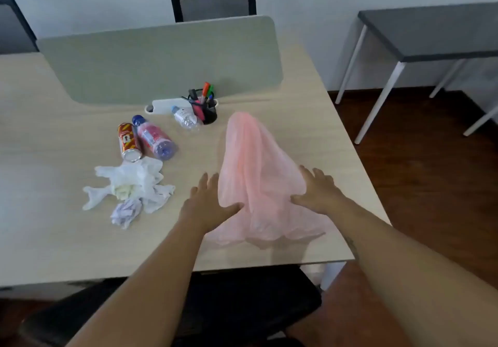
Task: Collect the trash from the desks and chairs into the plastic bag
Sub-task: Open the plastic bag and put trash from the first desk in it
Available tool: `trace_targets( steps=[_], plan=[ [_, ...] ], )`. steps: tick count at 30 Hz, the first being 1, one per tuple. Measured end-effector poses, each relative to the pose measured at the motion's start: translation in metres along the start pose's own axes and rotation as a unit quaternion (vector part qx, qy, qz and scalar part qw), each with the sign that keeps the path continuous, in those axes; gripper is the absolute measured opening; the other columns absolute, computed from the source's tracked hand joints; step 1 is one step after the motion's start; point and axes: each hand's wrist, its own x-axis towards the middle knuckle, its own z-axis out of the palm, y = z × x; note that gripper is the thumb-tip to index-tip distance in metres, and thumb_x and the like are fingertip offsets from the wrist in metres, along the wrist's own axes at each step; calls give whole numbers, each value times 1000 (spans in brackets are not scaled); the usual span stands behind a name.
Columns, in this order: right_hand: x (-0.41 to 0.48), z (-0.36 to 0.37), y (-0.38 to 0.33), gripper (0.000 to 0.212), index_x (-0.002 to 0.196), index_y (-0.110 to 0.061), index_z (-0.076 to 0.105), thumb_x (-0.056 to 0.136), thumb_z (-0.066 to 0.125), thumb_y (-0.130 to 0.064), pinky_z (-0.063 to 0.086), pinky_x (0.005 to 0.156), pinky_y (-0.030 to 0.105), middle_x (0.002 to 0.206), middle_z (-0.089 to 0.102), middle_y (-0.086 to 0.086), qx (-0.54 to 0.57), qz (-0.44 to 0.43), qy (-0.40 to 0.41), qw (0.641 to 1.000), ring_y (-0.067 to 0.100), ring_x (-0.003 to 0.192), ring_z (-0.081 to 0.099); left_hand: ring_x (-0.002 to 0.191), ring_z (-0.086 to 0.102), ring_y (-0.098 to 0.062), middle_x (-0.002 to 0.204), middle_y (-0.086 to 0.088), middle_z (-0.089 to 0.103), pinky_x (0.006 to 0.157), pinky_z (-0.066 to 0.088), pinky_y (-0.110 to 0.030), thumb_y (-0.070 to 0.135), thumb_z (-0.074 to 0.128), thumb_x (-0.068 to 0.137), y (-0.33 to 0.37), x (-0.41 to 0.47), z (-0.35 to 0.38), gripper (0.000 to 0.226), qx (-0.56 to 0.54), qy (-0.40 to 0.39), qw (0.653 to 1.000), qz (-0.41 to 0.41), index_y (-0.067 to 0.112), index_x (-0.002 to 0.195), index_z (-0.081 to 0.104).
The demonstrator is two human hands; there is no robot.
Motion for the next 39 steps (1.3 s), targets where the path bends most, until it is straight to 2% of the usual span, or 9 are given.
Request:
trace_targets(
  steps=[3,6,8,11,17,23,28,36,39],
  plan=[
    [3,21,10,100,152,-28,-1,81,64,-55,33,106,49,153,21,12,9,37,-13,999,37,137,26,144,23,-32,163,-3,7,108,32,-48,67,64,76,0,4,21,114,-10,-7,999,-39,19,155,0],
    [5,45,18,90,151,-26,4,86,62,-45,39,97,46,139,38,11,13,53,1,998,34,126,39,133,39,-34,152,-9,30,101,40,-47,54,69,78,-8,8,42,107,-16,-32,996,-85,15,153,3],
    [8,52,21,60,145,-21,24,92,50,-31,46,90,44,127,48,12,22,47,42,998,33,113,50,120,52,-34,136,-13,48,93,46,-45,38,62,88,-14,10,50,72,-18,-21,996,-87,13,144,25],
    [6,49,15,24,114,-7,52,98,35,-14,49,79,40,114,50,14,33,24,107,993,31,91,56,100,61,-36,110,-17,63,82,49,-41,21,42,98,-9,8,45,20,-64,55,995,-54,9,110,52],
    [3,-24,-32,25,106,-5,54,103,34,-18,38,67,33,102,55,11,129,-35,332,934,21,77,49,79,54,-31,90,-9,60,66,41,-35,20,36,100,16,14,-22,17,-133,198,971,16,11,95,49],
    [2,-101,-89,30,93,-7,49,105,28,-25,31,63,34,91,49,8,158,-132,432,878,24,71,43,79,55,-32,85,-9,56,67,41,-36,19,35,103,19,12,-122,22,-111,308,944,48,5,104,52],
    [-9,-148,-151,33,88,-9,46,105,26,-29,40,63,38,91,52,7,171,-236,461,838,25,75,49,81,56,-38,87,-18,60,64,35,-38,22,37,102,-13,-12,-201,18,-106,392,912,54,12,88,44],
    [-52,-171,-306,30,89,-9,50,104,31,-27,29,65,33,92,49,1,199,-361,448,794,21,78,43,81,58,-42,91,-25,64,66,44,-42,30,39,102,-121,-90,-308,27,-28,508,860,41,7,96,52],
    [-65,-146,-370,31,91,-7,52,104,33,-26,34,66,36,93,55,8,209,-404,445,771,25,80,48,82,59,-42,92,-23,63,67,44,-42,31,40,101,-182,-120,-333,28,2,512,858,22,6,99,51]
  ],
)
